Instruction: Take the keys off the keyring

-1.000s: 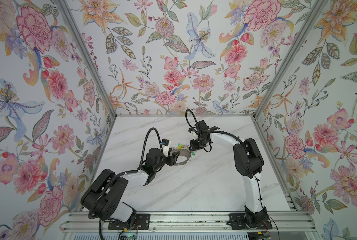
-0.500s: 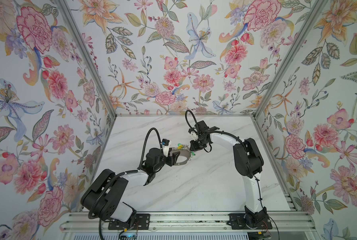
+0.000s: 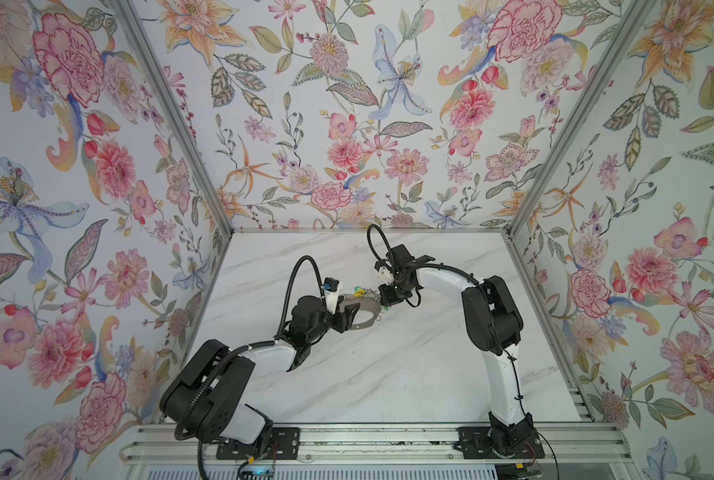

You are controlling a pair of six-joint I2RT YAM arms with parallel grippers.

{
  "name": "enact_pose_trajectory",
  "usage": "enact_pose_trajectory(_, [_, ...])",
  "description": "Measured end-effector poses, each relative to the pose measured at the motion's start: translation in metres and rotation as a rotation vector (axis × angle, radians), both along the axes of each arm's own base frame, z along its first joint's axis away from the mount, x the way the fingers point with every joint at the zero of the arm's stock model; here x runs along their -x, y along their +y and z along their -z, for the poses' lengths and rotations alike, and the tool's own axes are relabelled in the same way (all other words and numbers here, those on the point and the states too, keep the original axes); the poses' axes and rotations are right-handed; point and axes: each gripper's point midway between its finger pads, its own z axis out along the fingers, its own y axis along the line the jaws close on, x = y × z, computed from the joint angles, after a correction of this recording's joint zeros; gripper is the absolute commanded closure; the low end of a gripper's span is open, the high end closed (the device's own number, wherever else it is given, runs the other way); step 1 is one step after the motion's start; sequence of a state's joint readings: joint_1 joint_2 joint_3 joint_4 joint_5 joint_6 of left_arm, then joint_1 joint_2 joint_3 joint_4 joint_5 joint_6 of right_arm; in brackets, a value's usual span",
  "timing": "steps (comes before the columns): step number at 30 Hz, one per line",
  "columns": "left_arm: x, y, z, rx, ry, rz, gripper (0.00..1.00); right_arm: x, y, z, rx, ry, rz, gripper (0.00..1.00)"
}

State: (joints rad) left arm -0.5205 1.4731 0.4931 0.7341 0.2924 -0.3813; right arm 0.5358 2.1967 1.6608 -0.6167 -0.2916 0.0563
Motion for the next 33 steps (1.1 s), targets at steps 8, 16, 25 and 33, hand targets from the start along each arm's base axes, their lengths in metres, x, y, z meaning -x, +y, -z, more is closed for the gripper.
enact_pose_trajectory(8, [-0.002,0.003,0.0,-0.003,-0.002,-0.013,0.35,0.002,-0.007,-0.008,0.081,-0.054,-0.022,0.96])
enact_pose_trajectory(16, [-0.002,0.003,0.0,-0.003,-0.002,-0.013,0.35,0.005,-0.003,-0.074,0.143,-0.205,-0.094,0.95])
enact_pose_trajectory(25, [-0.002,0.003,-0.001,-0.001,-0.003,-0.012,0.35,0.018,0.002,-0.106,0.147,-0.254,-0.144,0.95])
enact_pose_trajectory(33, [0.002,0.004,0.003,0.001,-0.004,-0.009,0.35,0.05,-0.003,-0.063,0.133,-0.106,-0.154,0.98])
